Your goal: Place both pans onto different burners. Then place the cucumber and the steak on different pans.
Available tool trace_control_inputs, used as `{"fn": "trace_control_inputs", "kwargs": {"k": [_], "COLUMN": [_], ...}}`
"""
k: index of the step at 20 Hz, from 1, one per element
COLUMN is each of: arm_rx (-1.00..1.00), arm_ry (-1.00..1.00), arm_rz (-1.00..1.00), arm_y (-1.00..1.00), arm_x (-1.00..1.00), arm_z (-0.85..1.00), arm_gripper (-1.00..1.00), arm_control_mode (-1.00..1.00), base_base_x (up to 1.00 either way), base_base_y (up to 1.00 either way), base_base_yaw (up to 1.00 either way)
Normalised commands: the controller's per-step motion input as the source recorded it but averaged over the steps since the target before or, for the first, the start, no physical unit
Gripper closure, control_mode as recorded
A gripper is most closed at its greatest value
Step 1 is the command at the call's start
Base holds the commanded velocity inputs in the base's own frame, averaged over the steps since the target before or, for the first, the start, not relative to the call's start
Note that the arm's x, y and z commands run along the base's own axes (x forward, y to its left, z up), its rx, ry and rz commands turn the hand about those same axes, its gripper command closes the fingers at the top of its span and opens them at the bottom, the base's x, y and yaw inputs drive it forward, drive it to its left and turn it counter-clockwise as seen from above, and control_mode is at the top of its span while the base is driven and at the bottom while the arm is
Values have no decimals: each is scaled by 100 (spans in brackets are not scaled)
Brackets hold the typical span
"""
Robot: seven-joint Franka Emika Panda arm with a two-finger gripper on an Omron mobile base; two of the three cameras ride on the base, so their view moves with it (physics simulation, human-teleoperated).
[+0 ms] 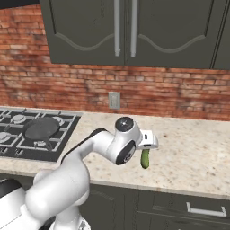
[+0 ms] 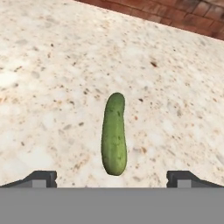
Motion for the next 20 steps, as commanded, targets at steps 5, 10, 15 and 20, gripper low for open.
{"fn": "trace_control_inputs", "kwargs": {"k": [5, 10, 15, 20], "arm_rx": [1, 0, 0, 0], "arm_ry": [0, 0, 0, 0], "arm_rz": [0, 0, 0, 0], "arm_y": [-1, -3, -5, -11], "arm_x": [15, 22, 24, 22], "arm_z": [-25, -20, -20, -17], "arm_gripper": [-100, -100, -100, -100], "arm_control_mode": [-100, -100, -100, -100], "base_base_x": [0, 0, 0, 0], "base_base_y": [0, 0, 0, 0], "base_base_yaw": [0, 0, 0, 0]}}
